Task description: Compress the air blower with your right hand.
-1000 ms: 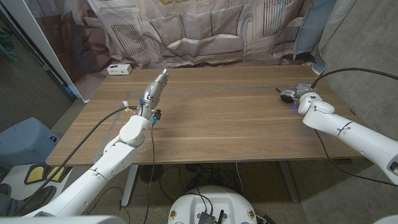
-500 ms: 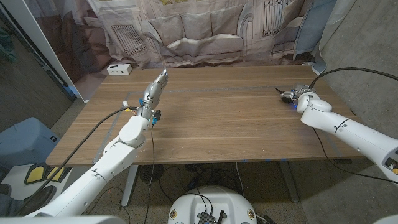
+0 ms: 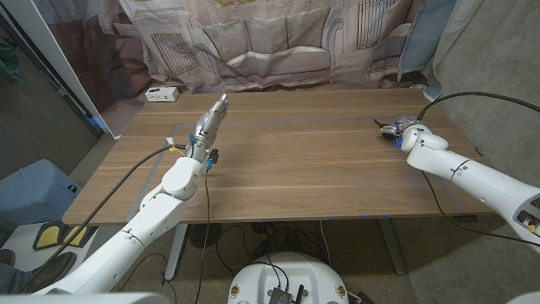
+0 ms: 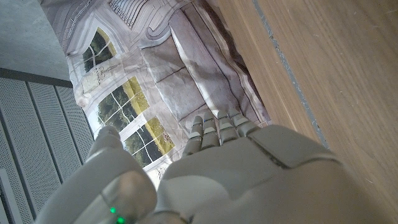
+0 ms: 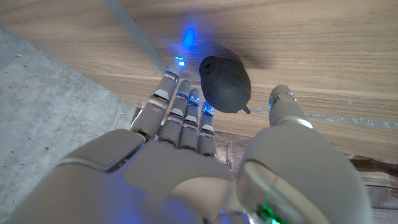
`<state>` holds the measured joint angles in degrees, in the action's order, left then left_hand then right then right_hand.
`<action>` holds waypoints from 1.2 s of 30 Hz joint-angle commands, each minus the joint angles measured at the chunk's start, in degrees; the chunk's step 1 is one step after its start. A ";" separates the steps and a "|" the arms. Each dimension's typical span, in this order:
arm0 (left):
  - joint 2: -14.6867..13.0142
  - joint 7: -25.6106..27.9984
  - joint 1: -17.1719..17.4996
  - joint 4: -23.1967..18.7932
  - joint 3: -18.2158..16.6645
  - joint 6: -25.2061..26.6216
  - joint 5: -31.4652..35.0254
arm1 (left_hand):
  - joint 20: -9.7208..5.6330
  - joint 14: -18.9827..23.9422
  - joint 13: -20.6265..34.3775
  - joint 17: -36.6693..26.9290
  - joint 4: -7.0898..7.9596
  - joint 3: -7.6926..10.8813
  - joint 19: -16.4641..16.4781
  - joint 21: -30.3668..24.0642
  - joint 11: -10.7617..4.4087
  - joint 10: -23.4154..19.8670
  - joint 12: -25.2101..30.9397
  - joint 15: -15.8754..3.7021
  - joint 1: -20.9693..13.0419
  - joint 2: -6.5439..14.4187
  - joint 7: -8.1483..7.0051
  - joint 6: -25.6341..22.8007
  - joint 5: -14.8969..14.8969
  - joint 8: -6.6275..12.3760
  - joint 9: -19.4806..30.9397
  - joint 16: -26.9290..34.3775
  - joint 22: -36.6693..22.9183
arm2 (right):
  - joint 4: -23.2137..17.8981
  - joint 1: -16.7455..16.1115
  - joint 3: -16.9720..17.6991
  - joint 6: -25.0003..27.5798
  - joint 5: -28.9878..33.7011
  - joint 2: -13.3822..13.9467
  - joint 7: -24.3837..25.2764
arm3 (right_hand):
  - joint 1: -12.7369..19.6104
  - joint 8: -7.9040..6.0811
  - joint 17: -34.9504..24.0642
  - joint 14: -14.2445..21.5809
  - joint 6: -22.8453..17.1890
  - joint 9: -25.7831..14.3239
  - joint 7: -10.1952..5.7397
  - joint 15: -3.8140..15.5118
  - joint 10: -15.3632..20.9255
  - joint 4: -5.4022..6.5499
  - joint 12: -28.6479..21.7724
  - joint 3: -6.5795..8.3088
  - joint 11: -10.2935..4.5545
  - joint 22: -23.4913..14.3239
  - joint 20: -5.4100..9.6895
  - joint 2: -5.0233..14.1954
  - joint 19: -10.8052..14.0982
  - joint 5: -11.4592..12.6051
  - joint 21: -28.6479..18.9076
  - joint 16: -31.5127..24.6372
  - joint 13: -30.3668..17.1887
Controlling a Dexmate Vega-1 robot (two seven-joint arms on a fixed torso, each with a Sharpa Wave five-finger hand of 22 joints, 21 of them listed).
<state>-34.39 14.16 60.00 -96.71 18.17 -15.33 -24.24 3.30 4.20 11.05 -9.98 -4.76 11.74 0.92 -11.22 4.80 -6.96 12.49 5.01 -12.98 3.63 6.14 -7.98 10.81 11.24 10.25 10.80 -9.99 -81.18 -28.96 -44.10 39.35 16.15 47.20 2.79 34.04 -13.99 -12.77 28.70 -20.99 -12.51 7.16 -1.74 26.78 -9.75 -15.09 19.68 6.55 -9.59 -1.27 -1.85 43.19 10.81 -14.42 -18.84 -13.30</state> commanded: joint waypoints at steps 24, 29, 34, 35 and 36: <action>0.82 0.69 -0.33 0.71 0.52 0.31 0.01 | 0.57 0.18 0.19 -0.29 -0.41 0.18 -0.31 0.00 0.16 -0.67 -0.12 0.21 -0.25 0.66 0.04 -0.92 -0.25 -0.19 0.12 -0.02 -0.24 | 6.92 3.14 -2.58 -2.51 0.74 -2.82 0.27 | 9.65 -0.51 0.37 5.82 -4.23 0.25 -1.02 2.75 4.54 -0.50 -0.99 2.90 -1.48 -0.16 1.50 1.30 5.03 0.16 0.00 -1.17 0.30; 0.84 0.72 -0.37 0.68 0.64 0.57 -0.02 | 0.67 0.18 0.19 -0.29 -0.43 0.20 -0.34 0.01 0.14 -0.74 -0.10 0.23 -0.24 0.68 0.00 -0.95 -0.25 -0.20 0.12 -0.02 -0.24 | 7.02 2.95 -2.44 -2.91 0.71 -2.85 0.97 | 11.11 -0.75 0.19 7.12 -5.54 0.29 -1.54 3.55 5.72 -0.40 -1.23 2.93 -1.55 -0.17 2.02 1.37 6.32 0.17 -0.09 -1.75 0.39; 0.77 0.70 -0.41 0.62 0.69 0.73 -0.03 | 0.75 0.20 0.20 -0.30 -0.45 0.22 -0.38 0.01 0.15 -0.72 -0.12 0.21 -0.24 0.72 0.01 -1.03 -0.25 -0.18 0.13 -0.02 -0.24 | 6.64 2.35 -1.95 -2.69 0.75 -2.99 2.60 | 13.10 -1.60 -0.33 10.80 -9.20 0.36 -2.42 5.19 9.49 0.06 -2.31 2.86 -2.20 -0.25 2.70 2.07 8.89 0.25 -0.37 -3.43 0.55; 0.77 0.71 -0.41 0.59 0.69 0.76 -0.04 | 0.77 0.19 0.20 -0.30 -0.45 0.23 -0.39 0.02 0.17 -0.72 -0.13 0.21 -0.24 0.72 0.00 -1.04 -0.25 -0.18 0.13 -0.02 -0.24 | 6.58 2.36 -2.10 -2.76 0.91 -2.88 2.54 | 13.62 -1.74 -0.46 11.52 -9.88 0.37 -2.50 5.33 10.40 0.04 -2.58 2.88 -2.24 -0.26 2.86 2.25 9.50 0.26 -0.47 -3.79 0.58; 0.77 0.72 -0.42 0.58 0.69 0.74 -0.02 | 0.77 0.18 0.20 -0.30 -0.45 0.23 -0.40 0.02 0.15 -0.73 -0.13 0.24 -0.24 0.73 0.00 -1.07 -0.25 -0.17 0.13 -0.03 -0.24 | 6.53 2.41 -2.21 -2.59 1.04 -2.87 2.45 | 13.95 -1.87 -0.53 11.78 -10.38 0.37 -2.55 5.34 10.68 -0.01 -2.65 2.88 -2.42 -0.27 2.89 2.29 9.74 0.26 -0.50 -3.95 0.60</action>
<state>-33.65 14.78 59.70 -96.06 18.71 -14.88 -24.27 3.59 4.19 11.05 -9.98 -4.90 11.88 0.62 -11.22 5.11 -7.27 12.53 5.01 -13.29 3.93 6.13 -8.61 10.58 11.02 10.25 10.80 -9.99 -74.64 -26.08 -46.43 36.77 16.82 44.48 3.76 46.63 -15.28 -12.92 38.96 -29.72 -11.97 4.99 3.13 35.96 -10.06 -16.99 22.26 4.34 -9.54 1.34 0.18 51.74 10.81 -14.32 -22.06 -12.77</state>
